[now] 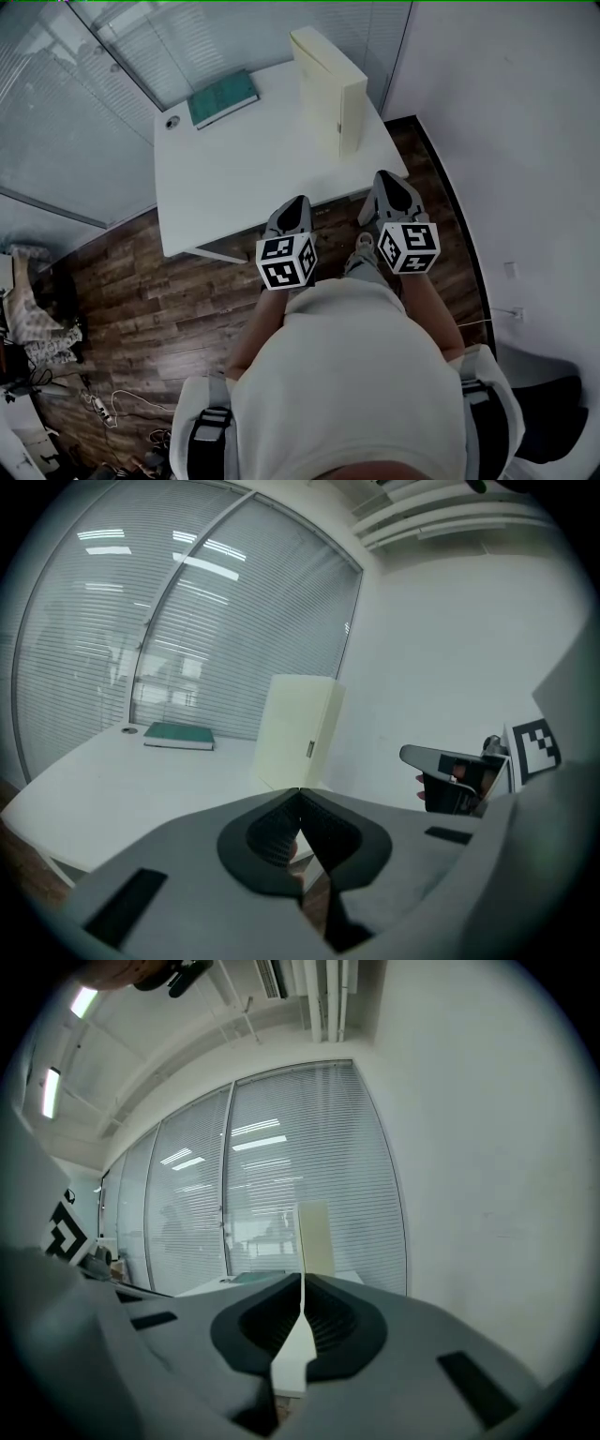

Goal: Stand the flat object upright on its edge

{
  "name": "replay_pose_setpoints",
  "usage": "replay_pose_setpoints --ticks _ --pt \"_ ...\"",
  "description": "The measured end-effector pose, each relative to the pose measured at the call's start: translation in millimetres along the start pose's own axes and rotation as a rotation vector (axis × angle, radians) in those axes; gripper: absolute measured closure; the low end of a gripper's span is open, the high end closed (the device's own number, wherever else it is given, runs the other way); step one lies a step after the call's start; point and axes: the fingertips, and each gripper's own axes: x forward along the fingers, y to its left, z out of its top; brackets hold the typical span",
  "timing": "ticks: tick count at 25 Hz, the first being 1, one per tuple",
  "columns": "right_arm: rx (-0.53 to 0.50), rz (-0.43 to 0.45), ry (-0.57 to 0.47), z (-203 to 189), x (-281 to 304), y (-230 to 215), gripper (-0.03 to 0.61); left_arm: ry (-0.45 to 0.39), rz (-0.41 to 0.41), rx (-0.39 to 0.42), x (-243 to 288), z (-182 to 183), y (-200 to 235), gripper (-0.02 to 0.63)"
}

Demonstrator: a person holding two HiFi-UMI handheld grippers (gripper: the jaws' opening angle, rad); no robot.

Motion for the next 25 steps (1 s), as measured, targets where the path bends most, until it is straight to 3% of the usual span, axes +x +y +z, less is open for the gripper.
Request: replay_pose_setpoints --ticks 25 --pt "0.006 0.043 0.022 -8.7 -6.9 9.3 0.56 0.012 0.012 -0.002 -1.6 -4.3 2.7 0.594"
